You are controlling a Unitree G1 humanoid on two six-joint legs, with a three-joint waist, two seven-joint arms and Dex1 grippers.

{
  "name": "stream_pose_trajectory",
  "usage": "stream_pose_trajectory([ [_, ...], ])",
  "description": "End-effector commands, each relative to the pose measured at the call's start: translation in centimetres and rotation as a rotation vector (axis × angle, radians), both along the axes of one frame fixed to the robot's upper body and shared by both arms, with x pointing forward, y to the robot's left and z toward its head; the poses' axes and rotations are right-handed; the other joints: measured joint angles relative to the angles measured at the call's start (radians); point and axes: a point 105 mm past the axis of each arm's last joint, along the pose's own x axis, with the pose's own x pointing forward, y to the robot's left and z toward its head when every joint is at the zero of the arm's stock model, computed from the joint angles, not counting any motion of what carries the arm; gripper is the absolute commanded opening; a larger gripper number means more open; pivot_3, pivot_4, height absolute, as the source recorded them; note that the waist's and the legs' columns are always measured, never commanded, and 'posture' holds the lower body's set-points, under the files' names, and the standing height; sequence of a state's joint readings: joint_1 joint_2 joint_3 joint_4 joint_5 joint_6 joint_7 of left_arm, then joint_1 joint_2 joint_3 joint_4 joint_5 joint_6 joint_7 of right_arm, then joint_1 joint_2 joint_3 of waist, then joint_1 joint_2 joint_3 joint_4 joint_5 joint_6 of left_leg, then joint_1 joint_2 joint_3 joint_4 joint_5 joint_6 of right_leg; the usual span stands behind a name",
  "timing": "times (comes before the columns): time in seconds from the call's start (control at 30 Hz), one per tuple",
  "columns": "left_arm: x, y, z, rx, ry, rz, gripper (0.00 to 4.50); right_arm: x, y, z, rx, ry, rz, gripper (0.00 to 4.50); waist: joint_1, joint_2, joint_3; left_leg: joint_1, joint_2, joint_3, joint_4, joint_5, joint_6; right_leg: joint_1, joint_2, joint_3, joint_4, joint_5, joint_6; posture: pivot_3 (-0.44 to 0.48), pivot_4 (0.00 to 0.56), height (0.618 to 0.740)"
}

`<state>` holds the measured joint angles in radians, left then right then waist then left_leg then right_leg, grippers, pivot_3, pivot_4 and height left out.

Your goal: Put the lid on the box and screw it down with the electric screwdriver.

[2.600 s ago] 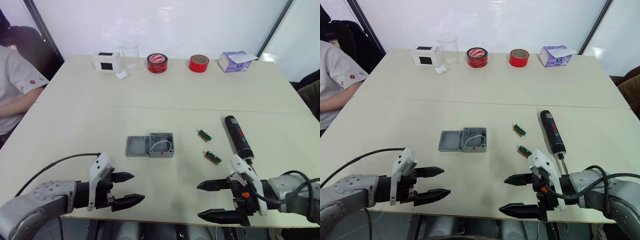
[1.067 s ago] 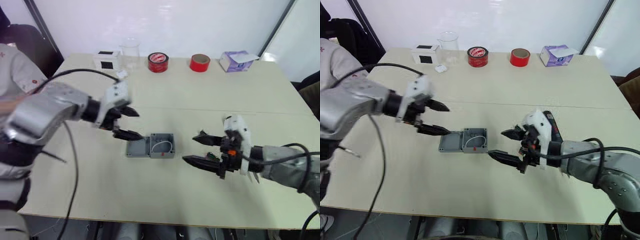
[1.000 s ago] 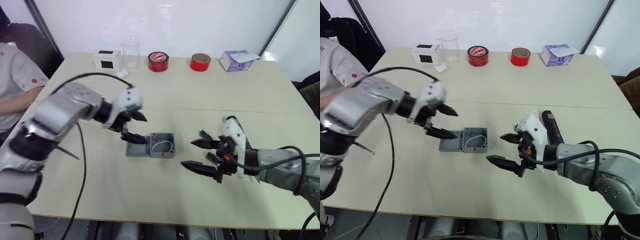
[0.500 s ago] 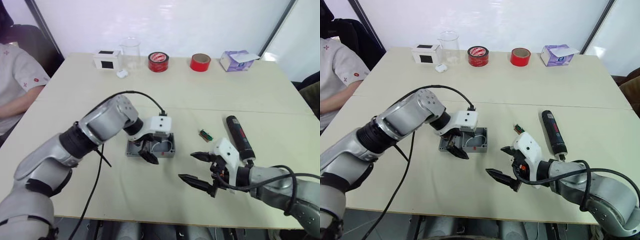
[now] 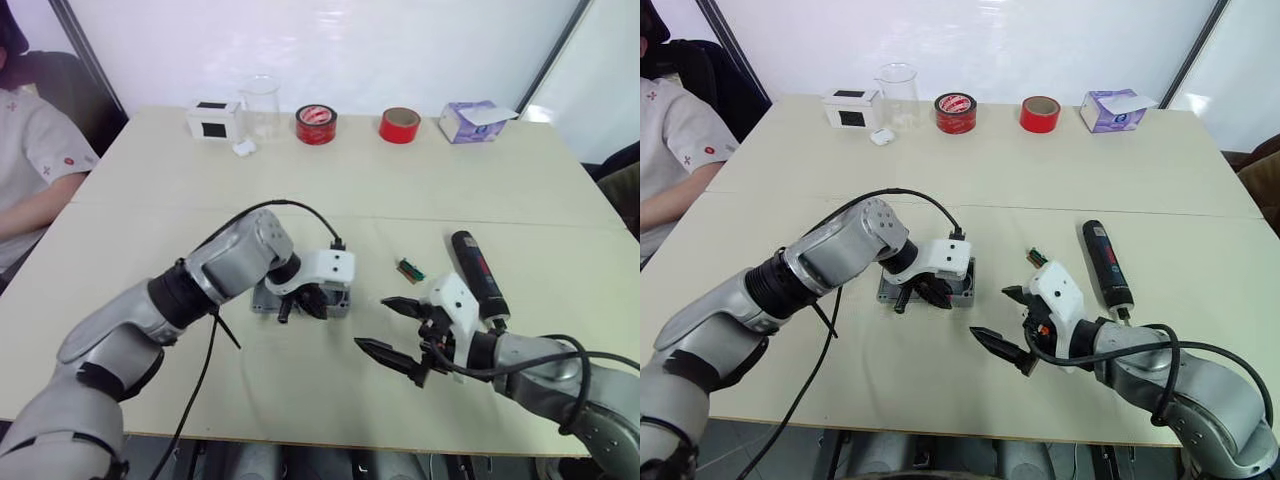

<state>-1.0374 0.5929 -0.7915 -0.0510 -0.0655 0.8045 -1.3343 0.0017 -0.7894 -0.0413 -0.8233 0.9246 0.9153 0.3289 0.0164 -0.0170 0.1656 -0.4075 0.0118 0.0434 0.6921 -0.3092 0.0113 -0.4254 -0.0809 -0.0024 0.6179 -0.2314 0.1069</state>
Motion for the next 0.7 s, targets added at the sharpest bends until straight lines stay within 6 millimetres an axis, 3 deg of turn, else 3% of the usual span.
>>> stream_pose_trajectory([
  [0.03,-0.3,-0.2,-0.6,0.006,0.013,-0.018,0.04,0.1,-0.3,0.7,0.003,-0.034,-0.010,4.50,-0.001,0.002,-0.001,0.000,0.000,0.000,0.001,-0.001,0.001,0.000,0.000,0.000,0.000,0.000,0.000,0.000,0.150,0.740],
  [0.3,0.3,-1.6,1.5,-0.108,-0.146,-0.260,0.04,-0.2,-1.5,0.2,-0.011,-0.006,-0.030,4.50,-0.001,0.001,-0.001,-0.001,0.000,0.000,0.005,-0.002,0.004,0.001,-0.001,0.000,0.001,0.000,0.000,0.000,0.150,0.740],
  [0.4,0.4,-1.6,2.5,-0.135,-0.234,-0.483,0.04,-0.3,-1.9,-0.4,-0.040,0.015,-0.033,4.50,-0.002,0.001,-0.001,-0.001,0.000,0.000,0.005,-0.002,0.004,0.001,0.000,0.000,0.001,0.000,0.000,0.000,0.150,0.740],
  [0.7,1.6,-1.1,1.5,-0.021,-0.221,-0.731,0.04,-0.5,-2.1,-0.5,-0.041,0.011,-0.058,4.50,0.000,0.001,-0.001,-0.001,0.000,0.002,0.006,-0.003,0.006,0.001,0.000,0.000,0.001,0.000,0.000,0.000,0.150,0.740],
])
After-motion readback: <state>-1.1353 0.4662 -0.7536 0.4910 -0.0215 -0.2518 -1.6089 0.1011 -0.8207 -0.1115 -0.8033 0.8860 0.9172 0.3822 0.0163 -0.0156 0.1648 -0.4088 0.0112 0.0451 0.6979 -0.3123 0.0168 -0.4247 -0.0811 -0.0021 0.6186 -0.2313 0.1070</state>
